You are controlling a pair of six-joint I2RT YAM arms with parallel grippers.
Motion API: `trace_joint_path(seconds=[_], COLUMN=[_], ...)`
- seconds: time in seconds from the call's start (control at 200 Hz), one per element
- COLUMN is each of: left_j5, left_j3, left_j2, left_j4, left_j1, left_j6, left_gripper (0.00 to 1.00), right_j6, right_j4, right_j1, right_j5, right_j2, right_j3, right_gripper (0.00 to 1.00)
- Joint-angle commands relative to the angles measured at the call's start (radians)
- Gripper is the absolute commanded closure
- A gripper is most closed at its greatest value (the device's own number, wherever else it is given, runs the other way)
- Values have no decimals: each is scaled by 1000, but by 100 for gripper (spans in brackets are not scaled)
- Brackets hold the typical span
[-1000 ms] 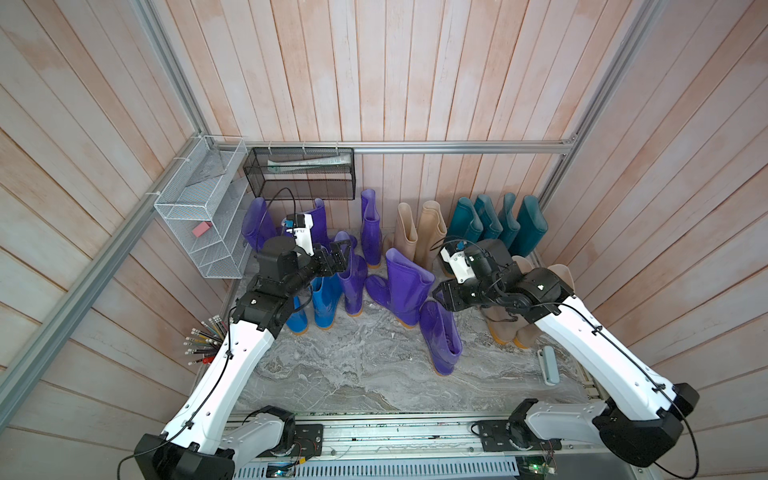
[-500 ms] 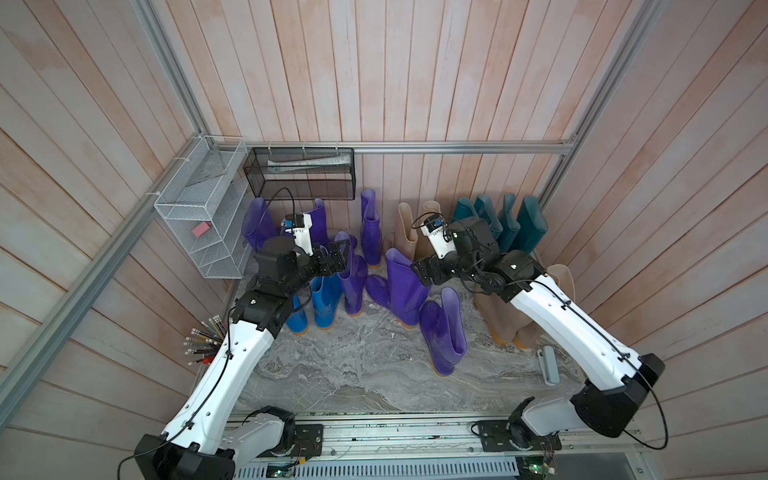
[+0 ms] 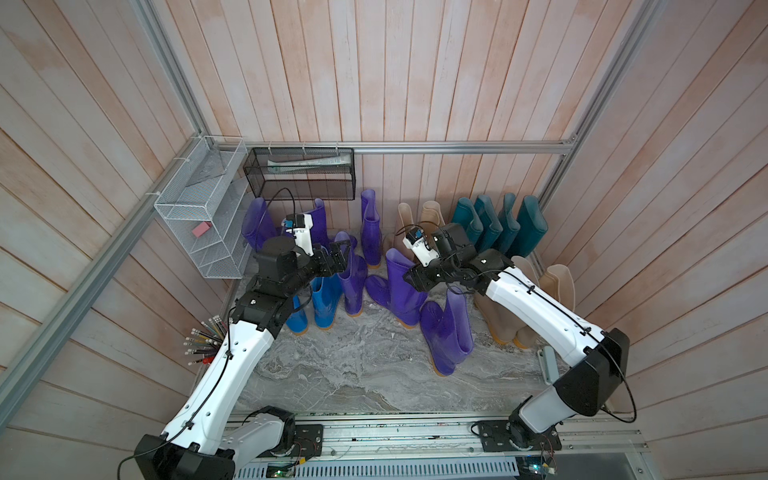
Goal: Match and arrange rain boots in pairs
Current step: Pick up the rain boot at the center of the board.
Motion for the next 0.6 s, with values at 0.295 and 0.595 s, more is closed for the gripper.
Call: trace_joint_path(seconds=[0.295, 0.595], left_j5=[30, 6], left_j3=[-15, -45], left_j2=[-20, -128], left_j4=[32, 13], left_j1=[5, -81], left_j6=[-1, -5], left_gripper=[0, 0], right_j6=[81, 85], right_j4=[117, 149], right_j1=[10, 10], right_j5=[-3, 11], right_j2=[-83, -166], right_j3=[75, 223], right_gripper=[100, 100])
